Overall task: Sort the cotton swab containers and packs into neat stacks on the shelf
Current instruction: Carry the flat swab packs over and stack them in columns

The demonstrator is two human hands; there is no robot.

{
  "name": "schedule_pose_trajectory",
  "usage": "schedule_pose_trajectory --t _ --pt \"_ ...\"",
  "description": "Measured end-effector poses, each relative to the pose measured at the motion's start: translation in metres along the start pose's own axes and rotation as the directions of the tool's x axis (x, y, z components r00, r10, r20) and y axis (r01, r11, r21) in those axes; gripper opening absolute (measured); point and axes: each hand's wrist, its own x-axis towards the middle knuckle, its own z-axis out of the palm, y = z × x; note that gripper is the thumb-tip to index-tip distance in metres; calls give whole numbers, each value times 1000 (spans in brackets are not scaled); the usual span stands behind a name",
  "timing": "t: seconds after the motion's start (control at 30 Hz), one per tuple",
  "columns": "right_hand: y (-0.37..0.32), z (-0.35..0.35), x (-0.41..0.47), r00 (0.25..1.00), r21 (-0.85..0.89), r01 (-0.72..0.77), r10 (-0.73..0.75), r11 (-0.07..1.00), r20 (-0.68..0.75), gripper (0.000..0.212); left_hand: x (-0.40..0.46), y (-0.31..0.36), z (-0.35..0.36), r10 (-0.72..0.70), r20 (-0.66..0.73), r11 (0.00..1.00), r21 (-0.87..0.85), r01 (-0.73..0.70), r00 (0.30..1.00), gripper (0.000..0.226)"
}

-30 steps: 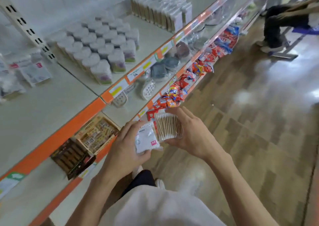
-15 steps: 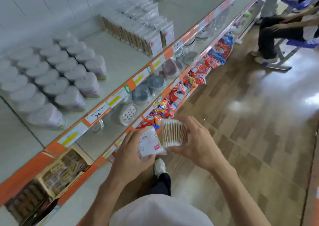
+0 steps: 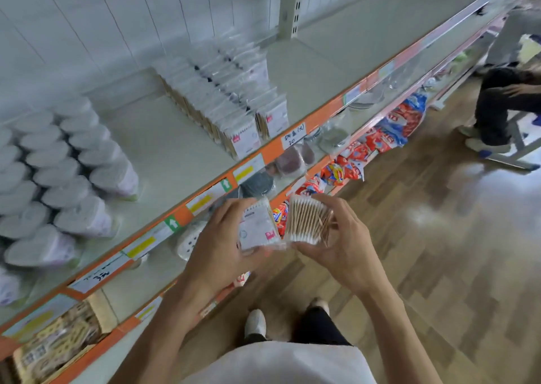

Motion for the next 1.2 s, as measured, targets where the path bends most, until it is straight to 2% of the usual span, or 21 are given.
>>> schedule_pose_trajectory --t 0.27,0.5,0.7,0.9,1.07,1.2 --pt "59 -59 109 993 71 99 -103 992 55 77 101 36 36 42 -130 978 209 -14 991 79" --pt "114 -129 233 953 79 211 -223 974 203 77 184 76 91 -104 -301 963 207 171 948 82" --pt "151 -162 311 914 84 285 -297 955 276 77 222 98 122 -183 -367 929 238 282 912 81" --pt "157 -140 392 889 -6 382 -366 924 276 83 242 109 135 -267 -381 925 157 347 885 80" --pt "153 -109 449 882 -157 390 -320 907 345 87 263 114 145 -283 -371 930 118 347 885 79" --pt "162 -103 464 884 -172 362 -279 916 375 86 272 113 153 -291 -406 922 121 367 866 83"
